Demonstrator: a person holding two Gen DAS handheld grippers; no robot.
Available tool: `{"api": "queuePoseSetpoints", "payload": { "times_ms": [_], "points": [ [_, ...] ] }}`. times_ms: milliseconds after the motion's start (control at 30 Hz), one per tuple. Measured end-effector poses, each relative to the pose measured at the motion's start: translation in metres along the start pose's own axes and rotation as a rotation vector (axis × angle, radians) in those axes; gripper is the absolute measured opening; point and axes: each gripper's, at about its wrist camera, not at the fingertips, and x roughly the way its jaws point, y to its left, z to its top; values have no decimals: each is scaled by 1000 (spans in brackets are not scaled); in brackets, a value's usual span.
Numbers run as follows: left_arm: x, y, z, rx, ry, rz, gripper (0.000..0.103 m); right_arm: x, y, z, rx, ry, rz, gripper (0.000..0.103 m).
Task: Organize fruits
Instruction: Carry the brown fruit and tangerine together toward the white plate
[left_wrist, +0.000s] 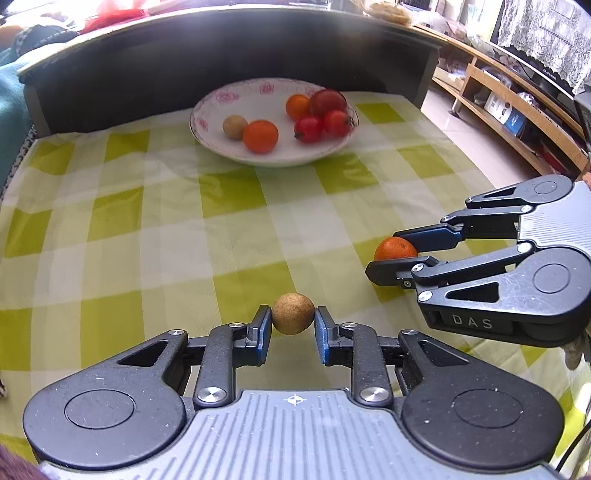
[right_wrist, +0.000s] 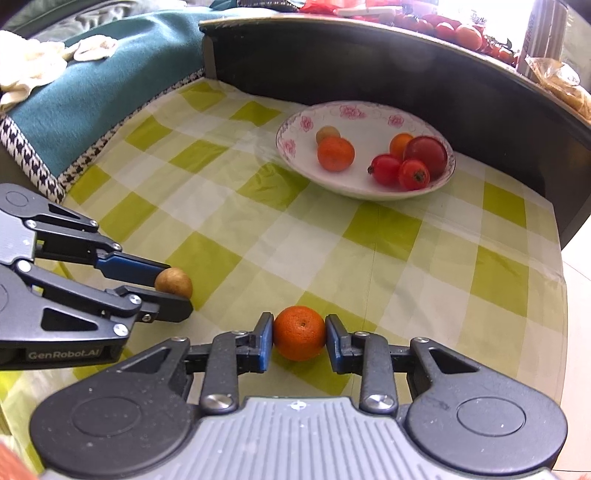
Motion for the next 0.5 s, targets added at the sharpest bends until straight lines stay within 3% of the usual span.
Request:
{"api": "queuePoseSetpoints", "payload": {
  "times_ms": [500],
  "points": [
    [-3, 1, 22, -17, -41, 7, 33, -8, -1, 16, 26, -40, 13, 33]
  ]
}}
